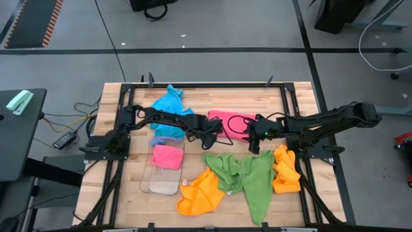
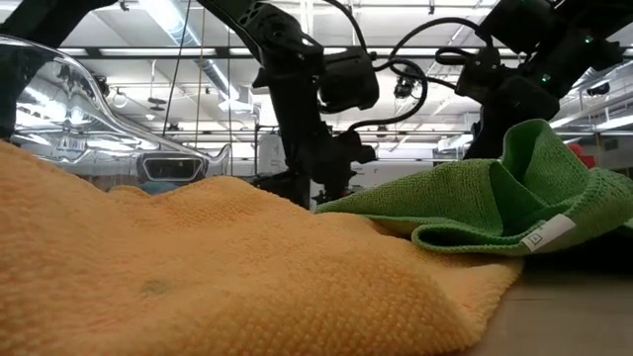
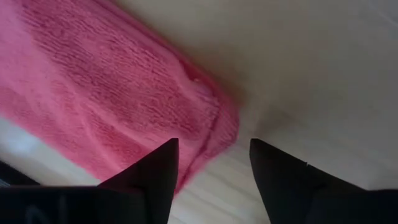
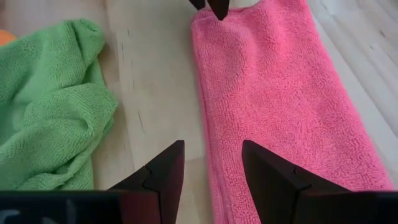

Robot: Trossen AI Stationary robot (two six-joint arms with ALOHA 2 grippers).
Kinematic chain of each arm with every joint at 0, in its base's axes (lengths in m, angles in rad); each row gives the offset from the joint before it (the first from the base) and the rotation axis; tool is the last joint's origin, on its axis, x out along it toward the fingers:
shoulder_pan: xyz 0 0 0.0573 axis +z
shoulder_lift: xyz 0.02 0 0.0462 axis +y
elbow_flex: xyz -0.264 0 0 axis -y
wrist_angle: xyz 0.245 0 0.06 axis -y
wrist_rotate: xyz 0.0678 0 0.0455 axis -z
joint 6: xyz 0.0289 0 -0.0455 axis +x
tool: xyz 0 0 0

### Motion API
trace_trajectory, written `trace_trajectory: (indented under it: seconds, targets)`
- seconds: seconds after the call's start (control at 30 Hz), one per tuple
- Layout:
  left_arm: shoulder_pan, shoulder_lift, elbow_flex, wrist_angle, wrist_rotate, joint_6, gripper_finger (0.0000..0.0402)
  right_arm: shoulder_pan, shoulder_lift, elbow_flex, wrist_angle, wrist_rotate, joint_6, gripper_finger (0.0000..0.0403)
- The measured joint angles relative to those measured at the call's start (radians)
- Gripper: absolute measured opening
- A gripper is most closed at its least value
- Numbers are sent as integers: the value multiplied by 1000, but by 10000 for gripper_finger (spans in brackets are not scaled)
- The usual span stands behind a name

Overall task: Fold microfiber towels
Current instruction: Fold the pink microfiber cloth

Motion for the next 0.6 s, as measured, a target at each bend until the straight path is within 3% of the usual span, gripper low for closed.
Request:
trace_trajectory:
  seconds: [0.3, 0.6]
  targets:
    - [-1, 17, 1, 31, 8, 10, 158, 1, 0, 0, 0, 11, -1, 170]
    - [-1, 17, 1, 33, 21, 7, 74, 1, 0, 0, -1, 11, -3, 170]
